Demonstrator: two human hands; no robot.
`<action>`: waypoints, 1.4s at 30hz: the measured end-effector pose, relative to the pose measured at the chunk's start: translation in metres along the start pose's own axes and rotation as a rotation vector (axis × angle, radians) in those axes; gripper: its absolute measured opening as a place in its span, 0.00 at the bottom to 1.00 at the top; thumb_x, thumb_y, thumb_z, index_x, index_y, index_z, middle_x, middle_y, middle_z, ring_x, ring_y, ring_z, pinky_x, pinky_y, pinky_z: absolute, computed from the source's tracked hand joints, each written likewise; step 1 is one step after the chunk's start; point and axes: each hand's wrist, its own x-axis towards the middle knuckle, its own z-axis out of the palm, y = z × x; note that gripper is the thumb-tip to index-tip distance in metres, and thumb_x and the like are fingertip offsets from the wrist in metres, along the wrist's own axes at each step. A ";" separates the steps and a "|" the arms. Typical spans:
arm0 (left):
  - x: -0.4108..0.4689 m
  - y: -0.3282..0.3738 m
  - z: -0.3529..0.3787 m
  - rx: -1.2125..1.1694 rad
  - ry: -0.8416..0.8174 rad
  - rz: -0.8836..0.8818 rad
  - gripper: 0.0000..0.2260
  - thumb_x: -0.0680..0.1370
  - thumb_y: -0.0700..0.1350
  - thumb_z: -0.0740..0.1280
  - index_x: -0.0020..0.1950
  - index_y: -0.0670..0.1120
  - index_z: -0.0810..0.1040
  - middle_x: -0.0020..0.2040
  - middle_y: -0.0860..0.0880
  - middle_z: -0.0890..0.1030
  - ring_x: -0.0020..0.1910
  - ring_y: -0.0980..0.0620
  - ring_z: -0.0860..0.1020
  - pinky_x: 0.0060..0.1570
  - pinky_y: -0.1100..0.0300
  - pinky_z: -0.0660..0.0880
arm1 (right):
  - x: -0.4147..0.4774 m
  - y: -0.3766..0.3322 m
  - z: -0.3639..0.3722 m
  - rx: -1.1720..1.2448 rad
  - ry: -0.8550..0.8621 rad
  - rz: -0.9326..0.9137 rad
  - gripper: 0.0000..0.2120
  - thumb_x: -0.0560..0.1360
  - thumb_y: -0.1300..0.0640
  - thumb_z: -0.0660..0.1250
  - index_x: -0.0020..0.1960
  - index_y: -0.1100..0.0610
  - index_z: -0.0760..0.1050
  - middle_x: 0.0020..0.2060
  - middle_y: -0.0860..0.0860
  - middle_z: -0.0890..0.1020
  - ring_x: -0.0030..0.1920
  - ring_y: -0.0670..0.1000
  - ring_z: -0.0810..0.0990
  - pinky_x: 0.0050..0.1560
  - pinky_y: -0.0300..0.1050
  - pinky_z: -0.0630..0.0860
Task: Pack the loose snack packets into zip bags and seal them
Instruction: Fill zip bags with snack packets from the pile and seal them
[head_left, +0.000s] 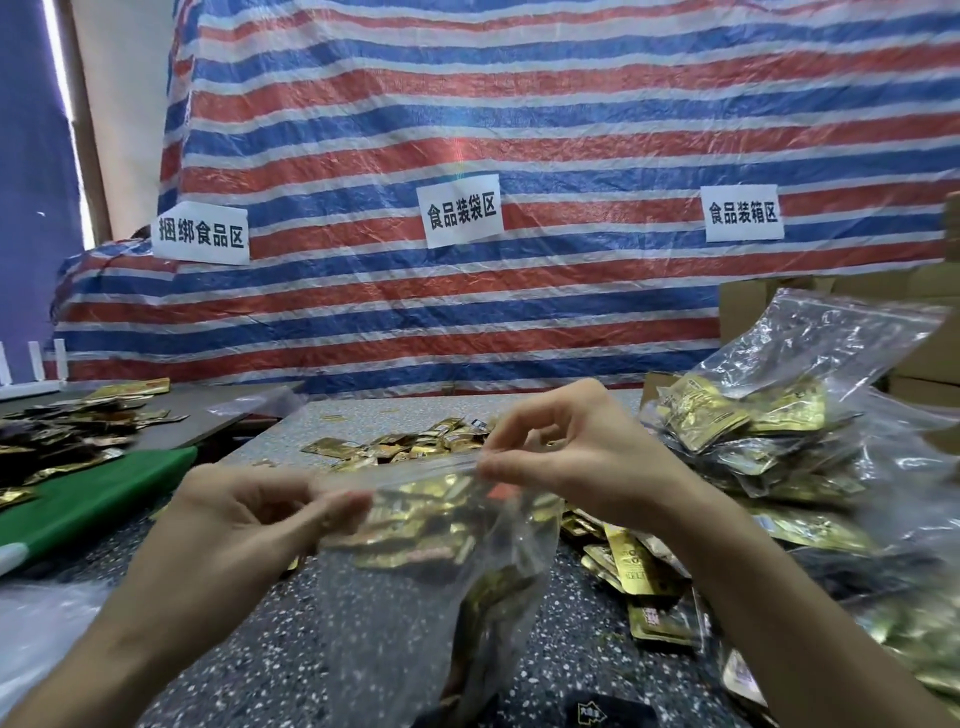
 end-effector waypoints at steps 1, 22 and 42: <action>0.000 -0.005 -0.001 -0.008 -0.017 -0.010 0.07 0.70 0.51 0.72 0.34 0.53 0.86 0.27 0.41 0.79 0.21 0.57 0.70 0.22 0.60 0.63 | 0.000 0.004 -0.002 0.028 0.006 0.013 0.02 0.71 0.57 0.78 0.40 0.53 0.85 0.38 0.52 0.86 0.38 0.54 0.84 0.43 0.54 0.82; -0.023 -0.034 0.072 -0.319 0.221 -0.318 0.07 0.71 0.60 0.66 0.48 0.64 0.78 0.45 0.55 0.83 0.44 0.53 0.82 0.39 0.56 0.76 | -0.029 0.035 -0.060 0.303 0.452 0.548 0.08 0.82 0.63 0.63 0.46 0.65 0.76 0.37 0.60 0.80 0.26 0.53 0.82 0.25 0.41 0.78; -0.026 -0.028 0.111 -0.066 -0.148 -0.192 0.03 0.77 0.49 0.69 0.44 0.56 0.80 0.43 0.62 0.81 0.40 0.59 0.78 0.34 0.64 0.74 | -0.017 0.083 -0.164 0.693 1.177 0.580 0.24 0.79 0.75 0.48 0.75 0.68 0.60 0.63 0.65 0.77 0.54 0.57 0.82 0.49 0.46 0.79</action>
